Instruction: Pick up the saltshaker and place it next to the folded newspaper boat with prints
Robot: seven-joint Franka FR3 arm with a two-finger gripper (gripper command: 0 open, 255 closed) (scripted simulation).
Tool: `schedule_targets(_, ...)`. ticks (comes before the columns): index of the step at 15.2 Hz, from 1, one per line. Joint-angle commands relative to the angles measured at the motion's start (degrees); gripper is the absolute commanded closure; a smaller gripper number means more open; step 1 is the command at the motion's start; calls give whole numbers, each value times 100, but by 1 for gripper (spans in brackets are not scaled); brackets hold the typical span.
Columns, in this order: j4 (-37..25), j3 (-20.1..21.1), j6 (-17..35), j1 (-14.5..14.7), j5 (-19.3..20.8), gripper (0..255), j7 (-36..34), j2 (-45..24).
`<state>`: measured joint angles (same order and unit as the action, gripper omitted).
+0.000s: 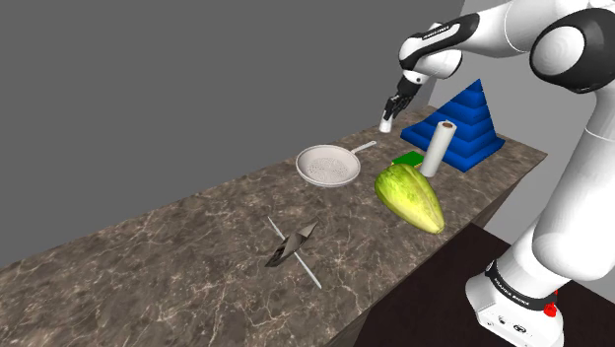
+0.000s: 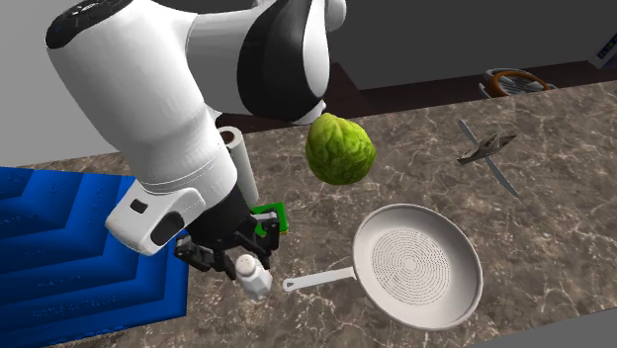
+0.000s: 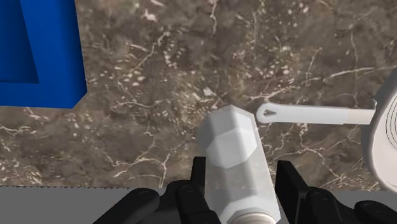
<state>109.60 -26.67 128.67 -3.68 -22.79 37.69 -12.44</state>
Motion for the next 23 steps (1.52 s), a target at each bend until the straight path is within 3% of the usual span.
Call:
schedule_targets(1,-79,-21,-127,6,68,255,-61,61)
schedule_targets(17,-833,-108,-1127,37,453,255,-477,402)
schedule_targets(23,39,214,-695,571,956,255,-1410,1133)
